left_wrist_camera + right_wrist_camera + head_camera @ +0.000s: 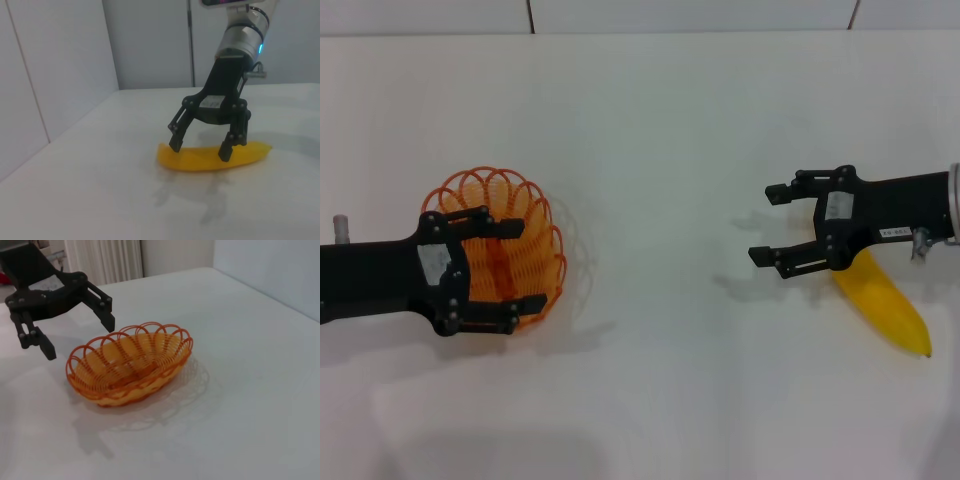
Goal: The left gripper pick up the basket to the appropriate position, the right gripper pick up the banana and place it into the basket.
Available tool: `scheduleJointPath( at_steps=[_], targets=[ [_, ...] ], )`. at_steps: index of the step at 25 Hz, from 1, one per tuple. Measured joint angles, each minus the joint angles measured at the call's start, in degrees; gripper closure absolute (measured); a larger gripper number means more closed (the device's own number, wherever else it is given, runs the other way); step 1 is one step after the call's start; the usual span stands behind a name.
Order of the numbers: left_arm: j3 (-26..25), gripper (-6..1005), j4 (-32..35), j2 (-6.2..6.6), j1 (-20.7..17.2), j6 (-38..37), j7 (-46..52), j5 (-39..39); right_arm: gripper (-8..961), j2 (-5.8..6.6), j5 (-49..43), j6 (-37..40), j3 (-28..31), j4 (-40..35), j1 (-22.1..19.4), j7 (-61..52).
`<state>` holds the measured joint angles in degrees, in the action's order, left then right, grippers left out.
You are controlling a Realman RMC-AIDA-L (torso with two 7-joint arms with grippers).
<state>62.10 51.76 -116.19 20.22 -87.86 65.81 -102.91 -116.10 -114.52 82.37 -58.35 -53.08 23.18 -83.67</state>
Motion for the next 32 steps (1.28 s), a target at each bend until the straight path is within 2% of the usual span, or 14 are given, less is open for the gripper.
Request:
scheduleJointPath(
  at_steps=[8, 12, 15, 21, 23, 24, 25, 27, 29, 32],
  targets=[
    [-0.41, 126, 0.0, -0.05, -0.03, 0.54, 0.0, 0.55, 59, -0.21, -0.01, -0.55, -0.02, 0.09, 0.17, 0.0],
    [-2.24, 129, -0.33, -0.15, -0.22, 0.71, 0.6, 2.83, 59, -0.29, -0.01, -0.56, -0.01, 0.26, 0.3, 0.07],
    [-5.44, 131, -0.4, -0.17, -0.13, 1.1, 6.1, 4.12, 59, -0.34, -0.01, -0.97, -0.01, 0.75, 0.42, 0.08],
    [-18.66, 134, -0.15, 0.63, 2.06, 1.73, 16.47, 3.87, 59, -0.32, -0.01, -2.07, -0.02, 1.85, 0.85, 0.16],
    [-21.22, 136, -0.1, 1.8, 2.8, 2.26, 19.56, 3.59, 59, -0.3, -0.05, -2.09, -0.09, 2.14, 1.14, 0.17],
    [-22.27, 136, -0.11, 4.02, 4.02, 3.25, 23.74, 2.71, 59, -0.29, -0.07, -2.1, -0.12, 2.21, 1.22, 0.25],
    [-22.27, 137, -0.11, 4.02, 4.02, 3.25, 23.74, 2.71, 59, -0.29, -0.08, -2.11, -0.14, 2.27, 1.28, 0.4],
    [-22.29, 138, -0.39, 6.42, 5.8, 4.11, 28.36, 0.47, 59, -0.33, -0.08, -2.12, -0.14, 2.34, 1.29, 0.69],
    [-22.22, 139, -0.69, 8.29, 8.19, 4.44, 32.18, -4.09, 59, -0.36, -0.07, -2.18, -0.16, 2.39, 1.29, 0.82],
    [-21.88, 141, -0.74, 9.95, 12.63, 4.52, 36.25, -12.58, 59, -0.35, -0.06, -2.21, -0.31, 2.39, 1.29, 0.87]
  ],
)
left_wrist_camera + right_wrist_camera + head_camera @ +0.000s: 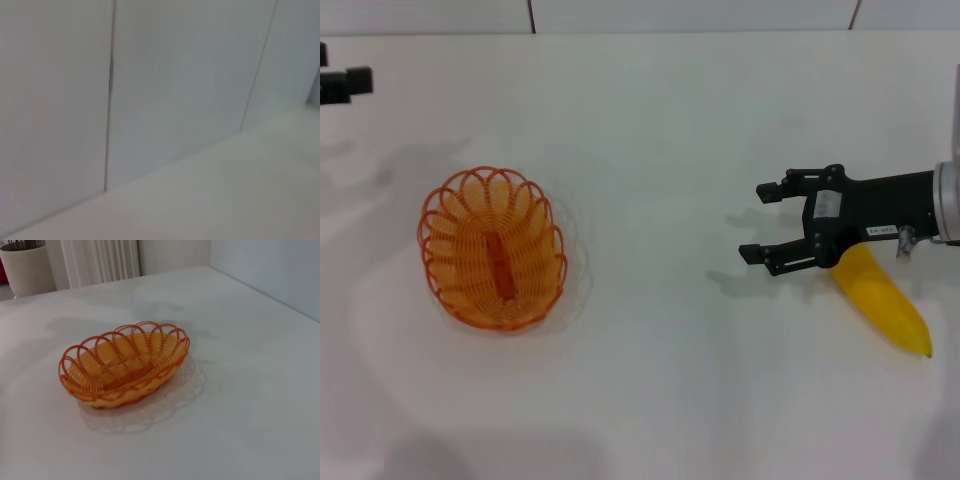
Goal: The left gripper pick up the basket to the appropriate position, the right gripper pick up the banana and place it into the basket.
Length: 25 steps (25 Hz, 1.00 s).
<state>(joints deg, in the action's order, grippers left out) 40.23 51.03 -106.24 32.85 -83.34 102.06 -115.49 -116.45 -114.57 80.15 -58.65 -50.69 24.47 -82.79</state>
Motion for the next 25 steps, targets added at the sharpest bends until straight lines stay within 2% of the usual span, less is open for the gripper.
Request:
scheduleJointPath(
  at_steps=[1, 2, 4, 5, 6, 12, 16, 25],
  targets=[
    [0.0, 142, 0.0, 0.0, 0.0, 0.0, 0.0, 0.0, 59, 0.0, 0.01, 0.0, 0.01, 0.0, 0.04, 0.0],
    [0.31, 143, 0.0, 0.19, 4.05, 0.03, 2.1, -7.72, 59, 0.0, 0.01, 0.0, 0.06, 0.0, 0.1, 0.01],
    [0.36, 144, 0.0, -0.31, 6.47, 0.06, 2.92, -12.42, 59, 0.0, -0.02, 0.0, 0.08, 0.0, 0.24, 0.01],
    [0.37, 145, 0.0, -1.08, 8.2, 0.08, 3.78, -16.71, 59, 0.0, -0.03, 0.0, 0.01, 0.0, 0.34, 0.01],
    [0.37, 145, -0.02, -1.38, 8.8, 0.1, 4.16, -18.16, 59, 0.0, -0.05, 0.0, -0.1, 0.01, 0.43, 0.01],
    [0.36, 149, -2.81, -5.11, 14.43, 2.32, 6.02, -32.06, 59, 0.0, -0.13, 0.0, -0.31, 0.24, 0.61, 0.0],
    [0.66, 152, -3.56, -7.03, 15.33, 4.56, 5.82, -35.67, 59, 0.0, -0.05, 0.0, -0.23, 0.7, 0.74, 0.37],
    [5.04, 157, -7.8, -8.71, 17.02, 9.25, 6.17, -36.24, 59, 0.02, 0.0, 0.0, -0.16, 2.12, 1.47, 1.31]
  ],
)
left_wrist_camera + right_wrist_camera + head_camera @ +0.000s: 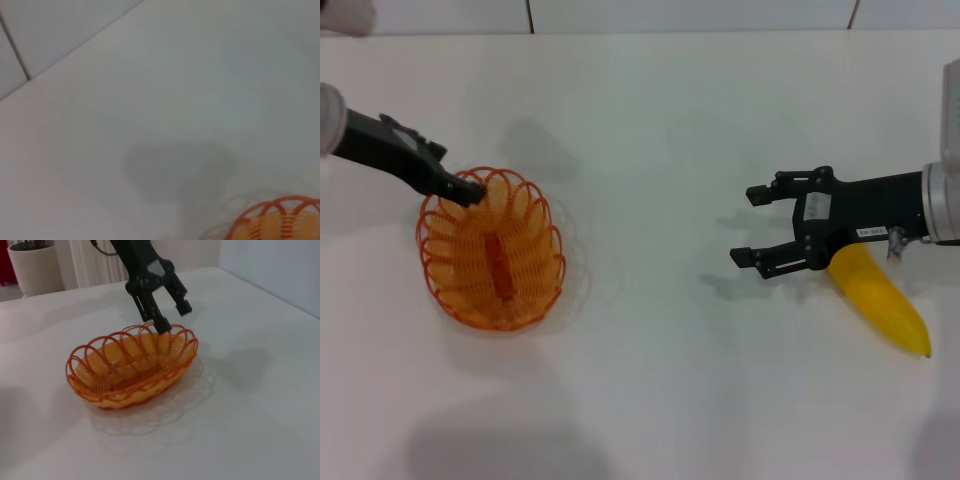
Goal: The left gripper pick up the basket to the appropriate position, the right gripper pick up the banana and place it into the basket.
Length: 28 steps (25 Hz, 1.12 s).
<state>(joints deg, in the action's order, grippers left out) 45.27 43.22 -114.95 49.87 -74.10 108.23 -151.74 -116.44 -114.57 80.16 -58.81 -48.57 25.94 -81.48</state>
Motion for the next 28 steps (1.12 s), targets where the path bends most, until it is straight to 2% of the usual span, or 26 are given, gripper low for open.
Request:
scheduleJointPath(
  at_steps=[6, 28],
  targets=[
    [1.2, 161, -3.05, -1.25, -0.54, 4.35, -0.74, -0.15, 59, 0.01, -0.35, -0.74, -0.3, 1.0, 0.38, 0.08],
    [1.12, 175, -4.55, -1.31, -2.52, 8.35, -4.07, 4.13, 59, 0.16, -0.48, -1.41, 0.04, 2.17, 0.6, 0.03]
  ],
)
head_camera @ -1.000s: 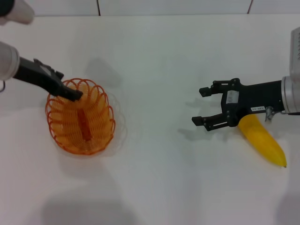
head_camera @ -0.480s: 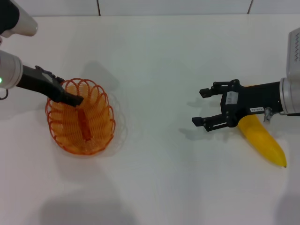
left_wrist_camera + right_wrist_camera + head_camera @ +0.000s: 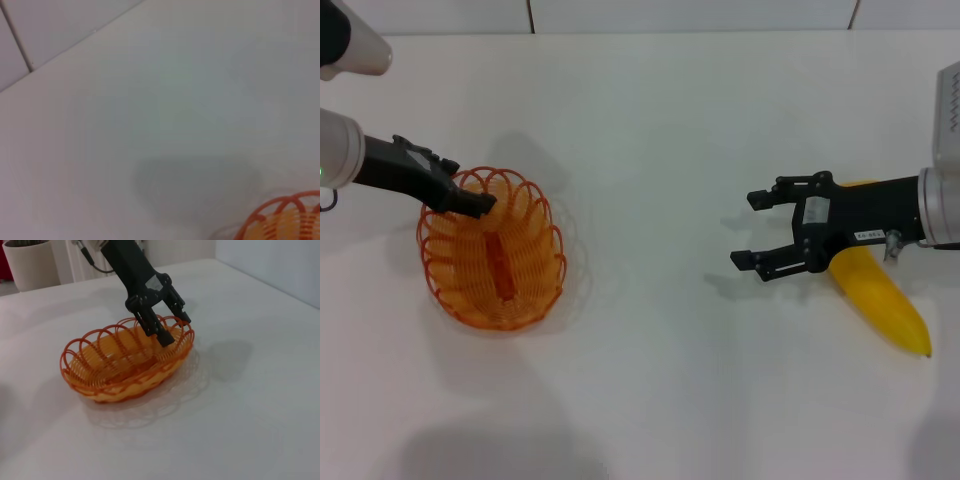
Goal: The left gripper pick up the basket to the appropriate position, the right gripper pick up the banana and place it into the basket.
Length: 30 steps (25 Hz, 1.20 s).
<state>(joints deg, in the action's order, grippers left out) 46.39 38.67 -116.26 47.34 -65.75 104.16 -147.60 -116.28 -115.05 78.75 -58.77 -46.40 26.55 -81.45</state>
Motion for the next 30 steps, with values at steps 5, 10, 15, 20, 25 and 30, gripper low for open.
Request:
scheduleJointPath(
  at_steps=[5, 10, 15, 20, 25, 30],
  targets=[
    [0.19, 178, 0.0, 0.04, -0.09, 0.1, -0.23, 0.21, 60, 0.0, 0.0, 0.0, 0.19, -0.01, 0.0, -0.08],
    [0.45, 353, -0.08, 0.07, -0.04, 0.1, -0.4, 0.19, 60, 0.0, 0.0, 0.0, 0.23, -0.01, 0.0, 0.0],
    [0.21, 544, -0.09, 0.07, -0.03, 0.09, -0.43, 0.22, 60, 0.0, 0.0, -0.73, 0.14, 0.17, 0.0, 0.05],
    [-0.06, 578, -0.09, 0.07, -0.11, 0.1, -1.15, 0.68, 60, 0.0, 0.0, -1.28, 0.17, 0.59, 0.0, 0.06],
    [0.33, 741, -0.16, 0.11, -0.22, 0.0, -1.51, 1.16, 60, -0.01, 0.0, -1.31, 0.23, 0.76, 0.0, 0.21],
    [0.41, 908, -0.18, 0.43, -0.22, -1.48, -1.51, 1.12, 60, 0.0, 0.23, -1.33, 0.3, 0.85, -0.05, 0.88]
  ],
)
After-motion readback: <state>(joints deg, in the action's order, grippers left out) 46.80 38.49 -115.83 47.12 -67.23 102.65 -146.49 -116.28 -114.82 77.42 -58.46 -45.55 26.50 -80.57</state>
